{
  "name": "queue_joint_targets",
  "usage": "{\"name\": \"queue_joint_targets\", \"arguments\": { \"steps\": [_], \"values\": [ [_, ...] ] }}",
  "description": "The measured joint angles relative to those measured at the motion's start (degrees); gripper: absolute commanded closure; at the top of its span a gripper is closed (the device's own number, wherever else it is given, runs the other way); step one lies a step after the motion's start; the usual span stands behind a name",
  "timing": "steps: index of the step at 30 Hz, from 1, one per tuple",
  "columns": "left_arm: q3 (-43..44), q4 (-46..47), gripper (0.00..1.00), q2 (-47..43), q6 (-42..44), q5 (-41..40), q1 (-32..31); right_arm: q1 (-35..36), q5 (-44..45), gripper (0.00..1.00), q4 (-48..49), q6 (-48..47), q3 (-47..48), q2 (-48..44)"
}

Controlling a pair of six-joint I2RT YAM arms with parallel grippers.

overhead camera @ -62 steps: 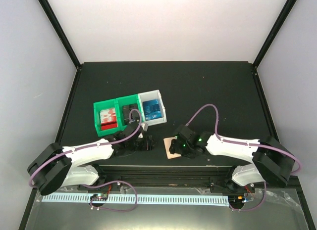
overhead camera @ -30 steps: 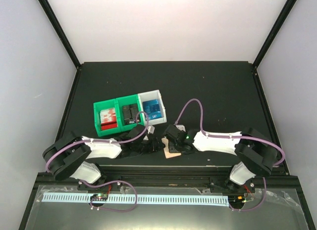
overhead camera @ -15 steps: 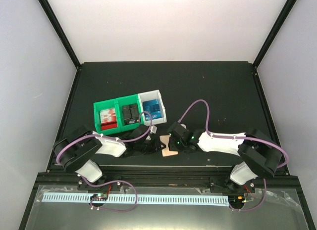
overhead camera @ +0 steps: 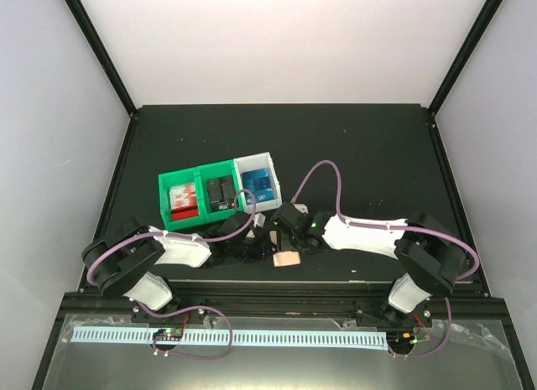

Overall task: Put the credit cards into the card holder
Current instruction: Open the card holder at the center of the board.

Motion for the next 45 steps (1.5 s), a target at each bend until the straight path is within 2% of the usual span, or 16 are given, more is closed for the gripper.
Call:
{"name": "queue_joint_targets", "arguments": {
  "steps": [6,11,19,24,28,35,41,45],
  "values": [
    [0.00,-3.08,0.98,-2.51,0.42,-0.09,0.00,0.57,1.11,0.34,-2.19,-0.74,1.31,2.58],
    [0.09,-4.42,0.98,-3.30,0.59,-0.22,0.00,0.61,2.12,0.40,-3.58,-0.44,1.44,2.69],
    [1.25,-7.37,0.99,-5.99,1.90,-1.09,-0.04,1.57,6.64,0.43,-6.51,4.50,1.44,0.83],
    [1.33,-9.44,0.98,-7.72,2.95,-2.43,0.35,0.90,13.33,0.44,-16.83,6.99,0.37,-0.39],
    [1.36,-10.51,0.98,-7.80,3.43,-2.73,0.46,0.87,14.86,0.41,-20.04,6.56,0.59,-1.07],
    [1.62,-11.10,0.99,-7.80,3.98,-2.78,0.46,0.87,8.74,0.37,-11.06,1.64,-0.17,-7.96],
    [1.90,-11.54,0.99,-7.80,4.55,-2.78,0.46,0.87,3.50,0.35,-5.05,-1.31,-0.17,-5.73],
    [1.90,-11.65,0.98,-7.80,4.68,-2.80,0.46,0.90,2.29,0.46,-3.50,-2.34,-0.04,-3.34]
  ]
}}
